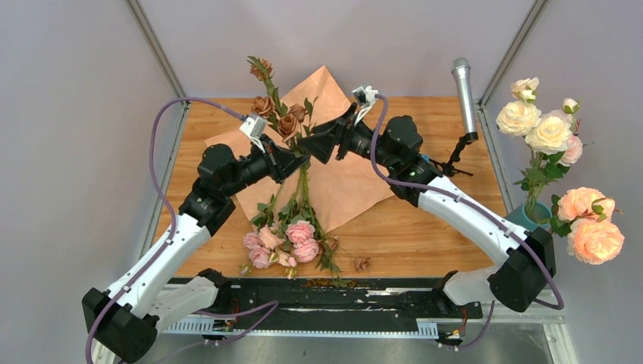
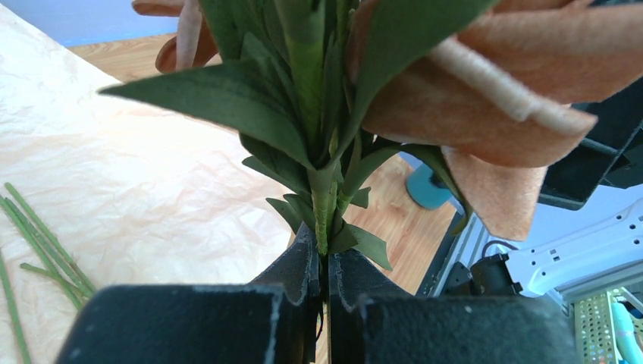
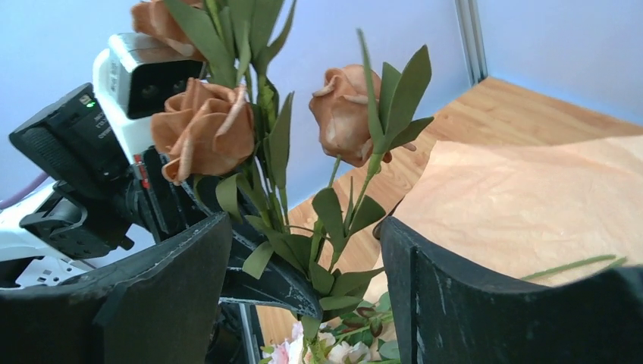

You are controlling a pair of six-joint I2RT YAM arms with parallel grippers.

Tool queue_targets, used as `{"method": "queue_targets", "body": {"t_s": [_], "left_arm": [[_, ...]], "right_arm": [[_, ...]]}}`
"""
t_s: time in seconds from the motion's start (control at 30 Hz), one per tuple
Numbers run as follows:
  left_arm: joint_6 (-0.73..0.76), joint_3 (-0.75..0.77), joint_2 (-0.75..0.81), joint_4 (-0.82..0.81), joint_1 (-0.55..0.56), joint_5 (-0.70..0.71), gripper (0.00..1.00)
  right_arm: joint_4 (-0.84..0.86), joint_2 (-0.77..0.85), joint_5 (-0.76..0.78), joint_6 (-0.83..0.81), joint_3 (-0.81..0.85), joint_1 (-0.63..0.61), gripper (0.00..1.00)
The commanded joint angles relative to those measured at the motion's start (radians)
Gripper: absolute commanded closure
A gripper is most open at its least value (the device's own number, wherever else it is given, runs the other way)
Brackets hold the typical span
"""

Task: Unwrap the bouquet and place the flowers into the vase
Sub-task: Pick up the fake flower from the wrapping paper.

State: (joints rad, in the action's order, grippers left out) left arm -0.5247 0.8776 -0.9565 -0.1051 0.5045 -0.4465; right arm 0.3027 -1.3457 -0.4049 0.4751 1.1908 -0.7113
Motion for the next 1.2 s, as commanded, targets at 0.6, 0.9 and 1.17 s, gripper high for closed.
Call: {"method": "queue_targets", "body": {"t_s": [0.6,0.9,1.17], "left_arm": [[-0.001,0.034,-0.038,-0.023,0.002,-0.014,1.0],[-0.002,0.04,-0.055,-0.02,0.002,-0.022,1.0],[-0.001,0.047,-0.064,-0.014,0.001,-0.021,1.0]], "right_arm": [[-0.083,-0.101,0.087,-0.051,0.132,-0.076,0.36],[-0.152,-0.113,0.266,-0.203,0.164,-0.153,0.42],[-0.215,-0.137,0.398,-0.316,0.207,-0.208,0.52]]}}
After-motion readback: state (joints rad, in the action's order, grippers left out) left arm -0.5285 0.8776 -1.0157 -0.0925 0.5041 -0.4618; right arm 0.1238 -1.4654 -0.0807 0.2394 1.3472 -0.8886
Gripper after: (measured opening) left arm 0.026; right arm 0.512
